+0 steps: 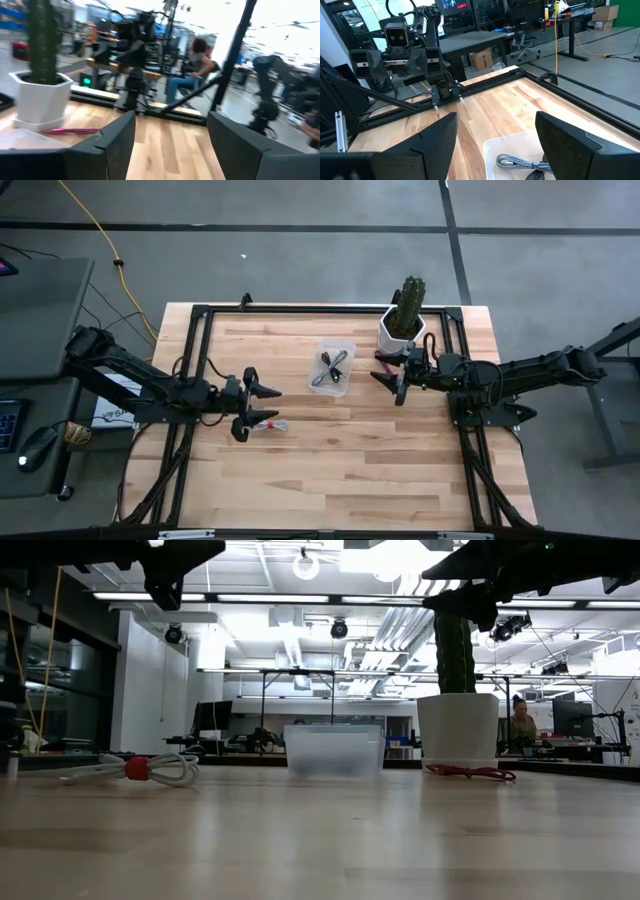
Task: Pick and place USB-C Cables
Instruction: Put the white charger cable into the transparent bin
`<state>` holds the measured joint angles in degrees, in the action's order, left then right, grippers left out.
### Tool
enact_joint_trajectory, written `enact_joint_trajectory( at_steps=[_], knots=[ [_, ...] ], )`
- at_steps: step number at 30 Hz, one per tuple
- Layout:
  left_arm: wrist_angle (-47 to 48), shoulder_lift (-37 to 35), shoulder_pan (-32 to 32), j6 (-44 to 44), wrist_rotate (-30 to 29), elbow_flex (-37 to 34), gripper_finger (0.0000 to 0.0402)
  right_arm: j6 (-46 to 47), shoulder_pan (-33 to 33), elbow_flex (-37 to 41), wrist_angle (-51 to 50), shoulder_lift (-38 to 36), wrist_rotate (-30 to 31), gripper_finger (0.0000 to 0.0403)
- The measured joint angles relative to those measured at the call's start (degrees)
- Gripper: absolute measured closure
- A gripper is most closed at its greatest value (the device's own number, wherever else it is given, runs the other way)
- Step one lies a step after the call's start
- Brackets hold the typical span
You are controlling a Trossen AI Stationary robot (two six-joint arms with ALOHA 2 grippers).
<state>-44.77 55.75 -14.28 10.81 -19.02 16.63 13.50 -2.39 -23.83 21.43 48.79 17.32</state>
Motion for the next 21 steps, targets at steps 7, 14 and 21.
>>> enact_joint_trajectory(
  at_steps=[7,14,21],
  knots=[
    [26.65,-0.02,-0.99,2.78,1.8,10.1,0.0172,-0.01,-0.01,0.0,0.0,0.0,-0.2,0.0142],
    [62.34,2.63,-1.2,10.14,1.76,22.56,0.0172,-0.44,0.0,0.0,-0.14,0.0,-0.2,0.0142],
    [70.3,8.29,-1.2,11.56,3.86,23.68,0.0172,-0.46,0.0,0.0,-0.37,0.0,-0.2,0.0142]
  ],
)
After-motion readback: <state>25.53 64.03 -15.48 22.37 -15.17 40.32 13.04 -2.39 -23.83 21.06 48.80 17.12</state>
